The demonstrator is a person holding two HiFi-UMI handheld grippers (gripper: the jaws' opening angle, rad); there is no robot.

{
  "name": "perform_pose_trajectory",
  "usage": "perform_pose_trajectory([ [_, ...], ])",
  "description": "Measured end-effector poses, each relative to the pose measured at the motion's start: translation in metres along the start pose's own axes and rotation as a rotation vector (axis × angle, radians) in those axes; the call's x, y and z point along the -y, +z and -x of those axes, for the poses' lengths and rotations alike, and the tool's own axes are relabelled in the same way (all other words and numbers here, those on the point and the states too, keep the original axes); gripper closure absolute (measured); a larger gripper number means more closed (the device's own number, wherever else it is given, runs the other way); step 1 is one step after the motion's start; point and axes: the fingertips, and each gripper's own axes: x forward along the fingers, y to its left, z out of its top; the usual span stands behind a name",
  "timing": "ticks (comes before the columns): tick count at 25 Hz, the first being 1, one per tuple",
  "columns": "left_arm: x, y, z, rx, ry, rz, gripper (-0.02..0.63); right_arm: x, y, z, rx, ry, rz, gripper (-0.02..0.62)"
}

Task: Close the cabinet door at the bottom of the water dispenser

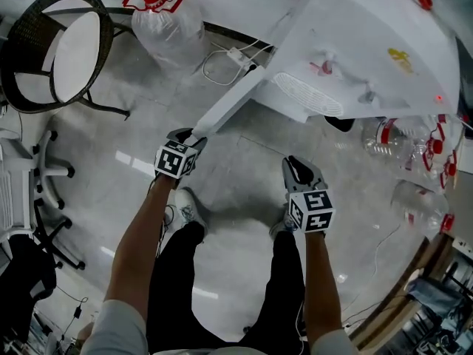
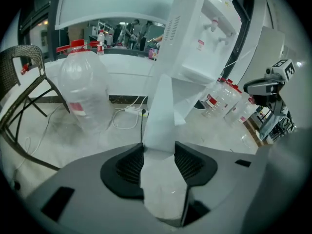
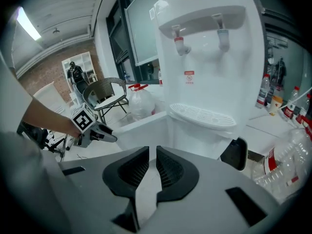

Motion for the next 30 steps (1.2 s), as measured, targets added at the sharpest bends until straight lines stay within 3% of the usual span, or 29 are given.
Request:
perform_pose_trajectory([
  [8,0.081,-0.011,-0.018,0.001,0.012,0.136,0.389,0.049,-0.042,0.056,-0.005,-0.059,-0.053,0.523],
  [19,0.195,0.015,-0.078,-0.037,-0.127,0.255,0.306,0.102,-0.092,0.092,0.017,-0.162,-0.168,0.523],
  [26,0.240,0.047,-0.117,-0.035,-0.123,0.410,0.291,0.138,-0.113,0.124,0.062,-0.211,-0.253,0.523],
  [30,0.263,0.069,-0.142,0.019,-0.131,0.557,0.278,0.158,-0.135,0.139,0.070,-0.235,-0.279,0.523],
])
